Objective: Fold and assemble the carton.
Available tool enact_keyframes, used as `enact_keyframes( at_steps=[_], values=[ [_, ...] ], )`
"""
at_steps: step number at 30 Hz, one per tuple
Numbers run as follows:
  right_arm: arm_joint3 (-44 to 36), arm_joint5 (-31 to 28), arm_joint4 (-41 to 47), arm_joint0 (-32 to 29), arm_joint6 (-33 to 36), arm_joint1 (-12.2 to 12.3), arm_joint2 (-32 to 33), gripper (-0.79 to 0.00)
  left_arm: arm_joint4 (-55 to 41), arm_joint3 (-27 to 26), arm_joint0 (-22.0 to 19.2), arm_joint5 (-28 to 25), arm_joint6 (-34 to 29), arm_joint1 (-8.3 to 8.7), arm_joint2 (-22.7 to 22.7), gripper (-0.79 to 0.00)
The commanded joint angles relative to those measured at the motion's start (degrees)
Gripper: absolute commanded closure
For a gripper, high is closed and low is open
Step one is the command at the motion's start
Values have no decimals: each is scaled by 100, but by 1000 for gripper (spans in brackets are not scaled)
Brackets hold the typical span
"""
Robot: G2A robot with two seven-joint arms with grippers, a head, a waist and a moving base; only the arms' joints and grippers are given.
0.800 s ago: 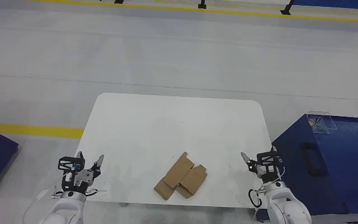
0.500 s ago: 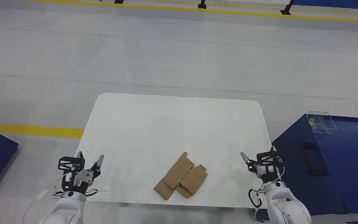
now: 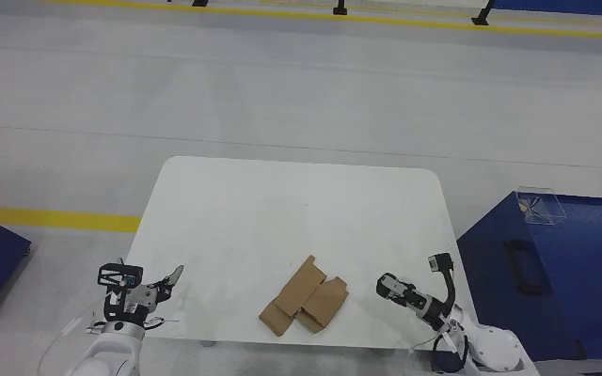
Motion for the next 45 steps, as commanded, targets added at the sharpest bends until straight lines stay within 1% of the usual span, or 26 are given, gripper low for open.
enact_keyframes(
  at_steps=[1, 3, 4, 8, 14, 16, 18, 22, 25, 27, 29, 30, 33, 34, 35, 36, 37, 38, 45],
  values=[
    [325, 396, 869, 177, 948, 15, -120, -785, 0, 0, 0, 0, 0, 0, 0, -785],
    [620, 673, 1174, 355, 1463, 24, -241, -785, 0, 0, 0, 0, 0, 0, 0, -785],
    [764, 742, 1186, 439, 1620, 26, -309, -785, 0, 0, 0, 0, 0, 0, 0, -785],
    [1313, 1077, 1117, 768, 1770, -26, -791, -785, 0, 0, 0, 0, 0, 0, 0, -785],
    [2045, 1161, 942, 1268, 1338, -193, -1573, -776, 0, 0, 0, 0, 0, 0, 0, -785],
    [2272, 1177, 892, 1422, 1169, -249, -1782, -693, 0, 0, 0, 0, 0, 0, 0, -785],
    [2446, 1137, 854, 1548, 1059, -298, -1959, -665, 0, 0, 0, 0, 0, 0, 0, -785],
    [2681, 1042, 481, 1737, 589, -372, -2249, -671, 0, 0, 0, 0, 0, 0, 0, -785],
    [2754, 952, 303, 1791, 286, -399, -2343, -668, 0, 0, 0, 0, 0, 0, 0, -785],
    [2716, 852, 235, 1795, 93, -413, -2380, -653, 0, 0, 0, 0, 0, 0, 0, -785],
    [2686, 793, 95, 1794, -88, -415, -2402, -680, 0, 0, 0, 0, 0, 0, 0, -785],
    [2651, 771, 7, 1793, -204, -417, -2416, -665, 0, 0, 0, 0, 0, 0, 0, -785],
    [2539, 700, -83, 1766, -402, -429, -2459, -671, 0, 0, 0, 0, 0, 0, 0, -785],
    [2535, 702, -128, 1772, -506, -432, -2464, -622, 0, 0, 0, 0, 0, 0, 0, -785],
    [2532, 709, -161, 1783, -626, -439, -2475, -594, 0, 0, 0, 0, 0, 0, 0, -785],
    [2523, 696, -208, 1797, -737, -448, -2495, -372, 0, 0, 0, 0, 0, 0, 0, -785],
    [2531, 699, -259, 1811, -833, -459, -2526, -240, 0, 0, 0, 0, 0, 0, 0, -785],
    [2538, 713, -255, 1826, -902, -473, -2558, 0, 0, 0, 0, 0, 0, 0, 0, -785],
    [2698, 675, -316, 1991, -1162, -549, -2736, 0, 0, 0, 0, 0, 0, 0, 0, -785]
  ],
)
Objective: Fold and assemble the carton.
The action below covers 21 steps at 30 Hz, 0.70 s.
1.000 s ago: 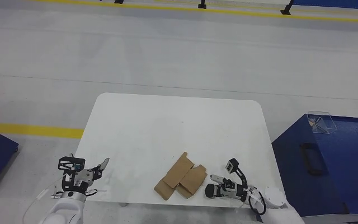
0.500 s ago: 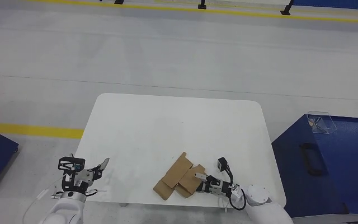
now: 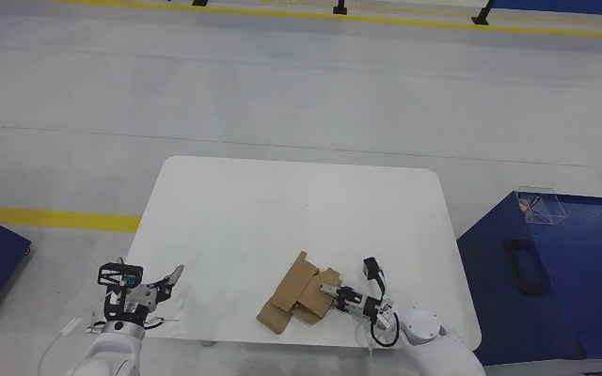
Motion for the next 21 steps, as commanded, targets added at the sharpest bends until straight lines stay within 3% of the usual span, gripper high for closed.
enact_keyframes(
  at_steps=[1, 9, 12, 17, 21],
  values=[
    [11, -58, 19, 30, -21, -15, -28, 0, 0, 0, 0, 0, 0, 0, 0, -785],
    [-526, -609, 292, 184, 210, 10, 194, 0, 0, 0, 0, 0, 0, 0, 0, -785],
    [-1510, -670, 274, 144, 380, 117, 580, 0, 0, 0, 0, 0, 0, 0, 0, -785],
    [-3500, -247, 113, 4, 536, 276, 1226, 0, 0, 0, 0, 0, 0, 0, 0, -785],
    [-4495, -137, 28, 218, 754, 324, 1425, 0, 0, 0, 0, 0, 0, 0, 0, -785]
  ],
)
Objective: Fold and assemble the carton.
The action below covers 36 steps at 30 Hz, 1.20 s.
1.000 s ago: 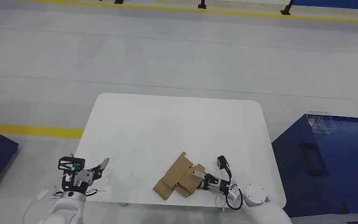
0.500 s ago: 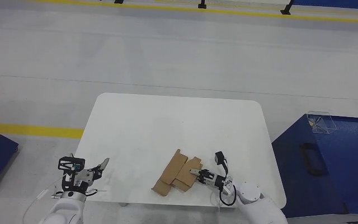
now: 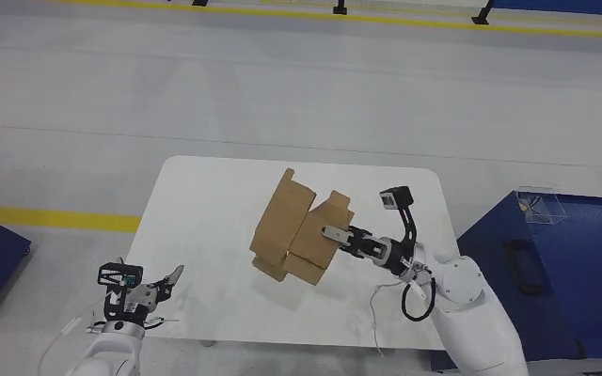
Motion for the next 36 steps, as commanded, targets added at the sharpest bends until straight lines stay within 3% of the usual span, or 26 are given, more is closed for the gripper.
enact_keyframes(
  at_steps=[1, 11, 36],
  values=[
    [-414, -54, -106, 164, 107, 10, 13, 0, 0, 0, 0, 0, 0, 0, 0, -785],
    [-1215, 0, -884, 566, 499, 64, -147, 0, 0, 0, 0, 0, 0, 0, 0, -785],
    [-1235, 3, -912, 551, 508, 69, -136, 0, 0, 0, 0, 0, 0, 0, 0, -785]
  ],
)
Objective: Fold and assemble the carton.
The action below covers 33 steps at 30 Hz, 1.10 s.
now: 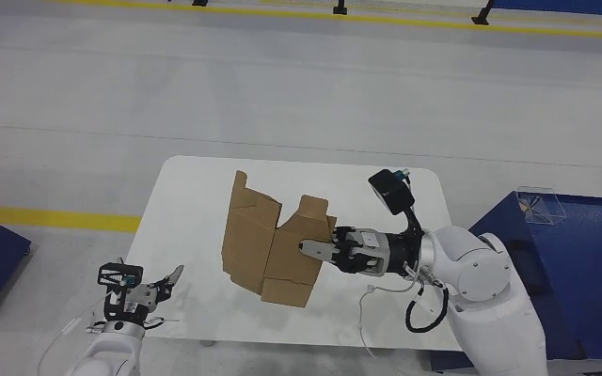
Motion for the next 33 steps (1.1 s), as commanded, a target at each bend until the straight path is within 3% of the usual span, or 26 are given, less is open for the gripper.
enact_keyframes(
  at_steps=[1, 5, 10, 13, 16, 19, 28, 33],
  values=[
    [0, 0, 0, 0, 0, 0, 0, 0, 0, 0, 0, 0, 0, 0, 0, -785],
    [162, 76, 462, -107, -162, -13, -89, 0, 0, 0, 0, 0, 0, 0, 0, -785],
    [885, -32, 3401, -139, 234, -66, -134, 0, 0, 0, 0, 0, 0, 0, 0, -785],
    [1367, 282, 5214, -109, 859, -117, -217, 0, 0, 0, 0, 0, 0, 0, 0, -785],
    [1888, 1011, 7189, -60, 1488, -222, -449, 0, 0, 0, 0, 0, 0, 0, 0, -785],
    [2422, 1847, 8497, 62, 1852, -353, -834, 0, 0, 0, 0, 0, 0, 0, 0, -785],
    [3272, 4082, 11395, 161, 1901, -856, -2220, 0, 0, 0, 0, 0, 0, 0, 0, -785],
    [3502, 4650, 12366, 169, 1552, -1117, -2703, 0, 0, 0, 0, 0, 0, 0, 0, -785]
  ],
)
